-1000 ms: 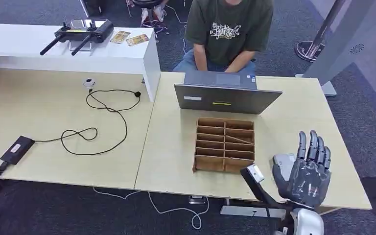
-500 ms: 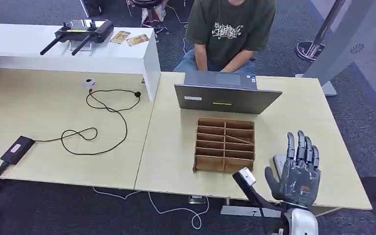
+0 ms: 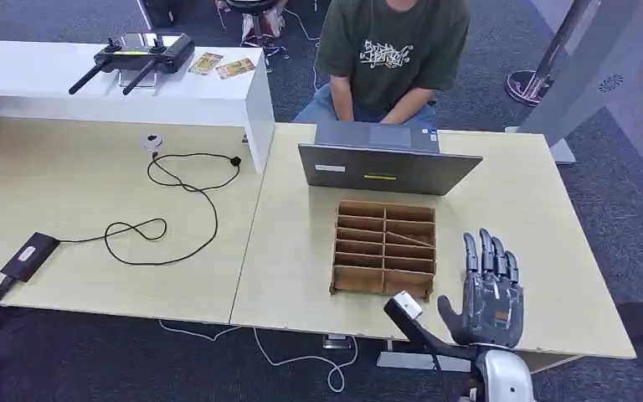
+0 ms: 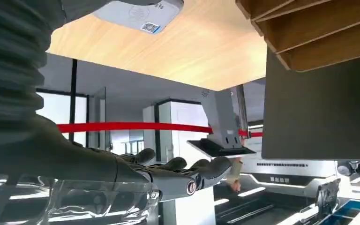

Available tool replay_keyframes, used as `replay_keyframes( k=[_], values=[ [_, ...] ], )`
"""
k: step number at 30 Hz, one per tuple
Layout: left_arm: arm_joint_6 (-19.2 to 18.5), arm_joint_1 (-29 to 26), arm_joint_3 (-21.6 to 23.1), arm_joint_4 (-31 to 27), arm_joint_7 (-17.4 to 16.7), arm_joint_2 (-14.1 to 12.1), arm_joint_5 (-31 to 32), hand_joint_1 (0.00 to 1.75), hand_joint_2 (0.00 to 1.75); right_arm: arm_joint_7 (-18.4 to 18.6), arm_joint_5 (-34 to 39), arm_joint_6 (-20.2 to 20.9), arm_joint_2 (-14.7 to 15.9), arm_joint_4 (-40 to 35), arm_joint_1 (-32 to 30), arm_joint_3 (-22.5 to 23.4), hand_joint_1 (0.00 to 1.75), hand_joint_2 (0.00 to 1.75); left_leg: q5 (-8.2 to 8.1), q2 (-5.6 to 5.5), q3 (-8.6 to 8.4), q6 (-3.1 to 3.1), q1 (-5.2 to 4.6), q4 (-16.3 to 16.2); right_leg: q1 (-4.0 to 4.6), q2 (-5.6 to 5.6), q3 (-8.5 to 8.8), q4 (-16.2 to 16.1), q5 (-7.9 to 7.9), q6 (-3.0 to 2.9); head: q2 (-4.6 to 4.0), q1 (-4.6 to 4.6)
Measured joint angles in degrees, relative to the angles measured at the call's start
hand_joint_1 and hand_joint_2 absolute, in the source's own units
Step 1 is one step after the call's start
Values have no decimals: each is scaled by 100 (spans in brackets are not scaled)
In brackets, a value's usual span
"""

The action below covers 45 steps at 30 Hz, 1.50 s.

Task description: Pass the card to the sensor for recognition and then transmit it.

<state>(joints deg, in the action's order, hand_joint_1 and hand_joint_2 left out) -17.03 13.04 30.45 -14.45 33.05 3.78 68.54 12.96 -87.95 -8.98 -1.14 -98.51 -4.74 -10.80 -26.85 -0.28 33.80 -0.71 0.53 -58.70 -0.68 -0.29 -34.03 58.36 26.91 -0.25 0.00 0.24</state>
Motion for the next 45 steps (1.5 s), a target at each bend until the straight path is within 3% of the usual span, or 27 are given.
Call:
replay_keyframes(
  k=[45],
  values=[
    [-164, 18, -2, 0, 59, 26, 77, 0, 0, -341, 798, -461, -391, 2175, 959, 37, 0, 175, 1, 0, -1, 0, 0, 0, 0, 1, 0, 2, 0, 0, 0, 0]
  ],
)
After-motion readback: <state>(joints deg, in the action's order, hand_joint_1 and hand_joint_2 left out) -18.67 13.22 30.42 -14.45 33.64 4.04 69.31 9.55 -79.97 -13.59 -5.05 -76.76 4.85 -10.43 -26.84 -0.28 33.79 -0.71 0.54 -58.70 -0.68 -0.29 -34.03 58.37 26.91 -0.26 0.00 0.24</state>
